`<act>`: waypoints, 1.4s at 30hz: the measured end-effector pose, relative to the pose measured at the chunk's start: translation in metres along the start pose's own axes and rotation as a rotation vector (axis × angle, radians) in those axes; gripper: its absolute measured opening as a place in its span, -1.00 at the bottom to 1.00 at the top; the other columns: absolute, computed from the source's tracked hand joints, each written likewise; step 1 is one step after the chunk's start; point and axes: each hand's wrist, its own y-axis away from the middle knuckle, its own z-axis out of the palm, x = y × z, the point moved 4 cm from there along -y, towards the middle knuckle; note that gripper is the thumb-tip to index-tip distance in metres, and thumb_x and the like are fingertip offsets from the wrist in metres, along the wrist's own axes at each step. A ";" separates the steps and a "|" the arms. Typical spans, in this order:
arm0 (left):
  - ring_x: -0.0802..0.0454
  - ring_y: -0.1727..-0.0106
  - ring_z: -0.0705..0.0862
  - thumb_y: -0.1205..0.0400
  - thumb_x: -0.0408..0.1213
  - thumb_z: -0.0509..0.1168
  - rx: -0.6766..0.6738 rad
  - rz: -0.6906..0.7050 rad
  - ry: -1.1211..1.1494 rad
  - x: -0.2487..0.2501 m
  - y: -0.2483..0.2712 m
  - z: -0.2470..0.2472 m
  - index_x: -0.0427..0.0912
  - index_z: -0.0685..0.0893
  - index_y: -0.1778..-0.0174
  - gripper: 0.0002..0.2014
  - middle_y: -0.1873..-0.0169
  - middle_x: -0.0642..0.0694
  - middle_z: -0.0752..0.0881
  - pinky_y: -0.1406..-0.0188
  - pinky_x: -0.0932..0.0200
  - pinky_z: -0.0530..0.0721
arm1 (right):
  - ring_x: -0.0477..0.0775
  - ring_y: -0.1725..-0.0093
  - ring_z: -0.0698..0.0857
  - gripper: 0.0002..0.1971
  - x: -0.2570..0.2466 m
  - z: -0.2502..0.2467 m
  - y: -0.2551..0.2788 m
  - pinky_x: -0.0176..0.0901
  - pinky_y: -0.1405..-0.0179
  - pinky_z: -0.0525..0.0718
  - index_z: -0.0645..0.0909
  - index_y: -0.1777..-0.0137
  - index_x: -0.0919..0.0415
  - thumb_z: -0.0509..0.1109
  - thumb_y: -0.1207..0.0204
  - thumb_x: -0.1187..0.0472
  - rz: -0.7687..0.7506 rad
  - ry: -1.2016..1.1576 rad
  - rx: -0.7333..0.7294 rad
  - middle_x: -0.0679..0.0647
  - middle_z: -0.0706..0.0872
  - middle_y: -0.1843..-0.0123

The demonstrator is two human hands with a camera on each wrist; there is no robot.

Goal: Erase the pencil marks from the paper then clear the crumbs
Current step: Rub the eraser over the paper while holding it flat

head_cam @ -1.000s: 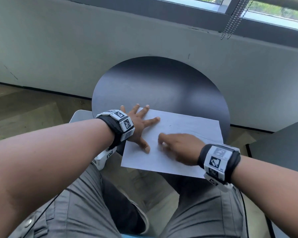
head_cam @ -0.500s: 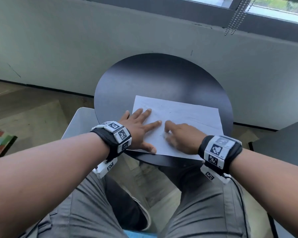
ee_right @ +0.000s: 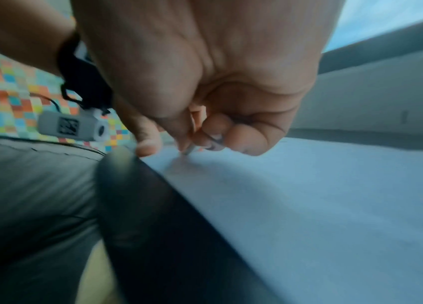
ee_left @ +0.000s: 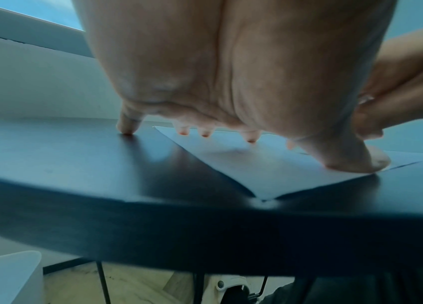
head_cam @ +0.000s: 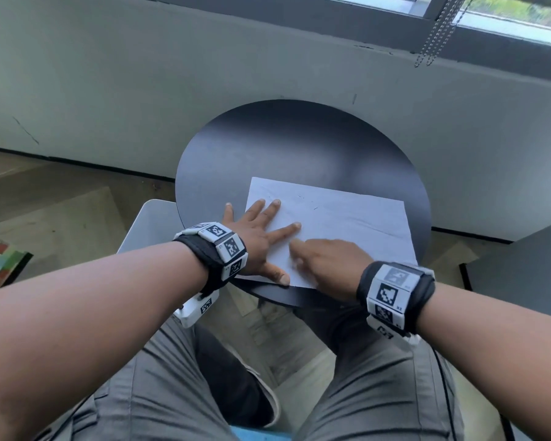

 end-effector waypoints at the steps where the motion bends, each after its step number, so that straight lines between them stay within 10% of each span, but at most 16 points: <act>1: -0.16 -0.72 -0.40 -0.23 0.75 0.06 -0.003 -0.002 0.002 0.000 0.000 -0.001 0.49 -0.36 -0.62 0.12 -0.69 -0.01 -0.48 -0.50 -0.69 -0.11 | 0.29 0.00 0.65 -0.85 0.012 -0.005 -0.005 0.08 0.12 0.59 0.26 -0.12 -0.03 0.04 -0.71 -0.06 0.073 0.009 0.030 0.13 0.66 -0.08; 8: -0.15 -0.73 -0.39 -0.21 0.74 0.11 -0.025 -0.026 0.010 0.002 0.000 -0.004 0.55 -0.36 -0.59 0.13 -0.69 0.01 -0.48 -0.49 -0.70 -0.12 | 0.26 0.03 0.61 -0.92 -0.005 0.006 0.013 0.17 0.06 0.61 0.34 -0.07 0.00 0.15 -0.69 0.04 -0.108 -0.054 -0.043 0.08 0.63 0.01; 13: -0.14 -0.72 -0.39 -0.19 0.73 0.18 -0.048 -0.037 0.018 0.003 0.000 -0.009 0.58 -0.36 -0.57 0.15 -0.69 0.03 -0.47 -0.49 -0.72 -0.10 | 0.31 0.09 0.61 -0.82 0.041 -0.012 0.011 0.18 0.03 0.63 0.27 -0.03 0.05 0.06 -0.71 -0.05 0.229 -0.131 0.097 0.18 0.67 0.00; 18: -0.14 -0.72 -0.39 -0.20 0.73 0.17 -0.047 -0.040 0.008 0.004 0.001 -0.008 0.57 -0.36 -0.58 0.15 -0.69 0.02 -0.47 -0.49 -0.71 -0.08 | 0.24 0.05 0.57 -0.86 0.005 0.008 0.033 0.17 -0.01 0.57 0.30 -0.01 0.04 0.09 -0.71 0.00 0.012 -0.192 -0.066 0.05 0.62 0.03; 23: -0.15 -0.73 -0.38 -0.17 0.75 0.15 -0.044 -0.039 0.019 0.003 0.000 -0.009 0.58 -0.36 -0.56 0.15 -0.69 0.03 -0.47 -0.47 -0.73 -0.08 | 0.32 0.10 0.61 -0.81 0.042 -0.004 0.029 0.18 0.02 0.62 0.28 -0.04 0.06 0.05 -0.71 -0.06 0.259 -0.196 0.093 0.16 0.67 0.01; 28: -0.13 -0.73 -0.37 -0.15 0.77 0.11 -0.028 -0.030 0.013 0.003 0.000 -0.007 0.57 -0.35 -0.57 0.15 -0.70 0.03 -0.46 -0.47 -0.73 -0.08 | 0.30 0.11 0.58 -0.83 0.004 0.014 0.041 0.20 0.05 0.60 0.26 0.03 0.03 0.06 -0.70 -0.03 0.075 -0.188 -0.025 0.10 0.63 0.07; 42: -0.14 -0.72 -0.43 -0.30 0.73 -0.02 0.116 -0.104 0.132 -0.023 0.032 0.015 0.43 -0.25 -0.67 0.06 -0.73 -0.02 -0.38 -0.61 -0.49 -0.30 | 0.07 0.05 0.60 -0.84 0.059 -0.020 0.031 -0.07 0.07 0.51 0.52 0.04 -0.03 0.31 -0.63 -0.08 0.283 -0.307 0.088 -0.04 0.66 0.09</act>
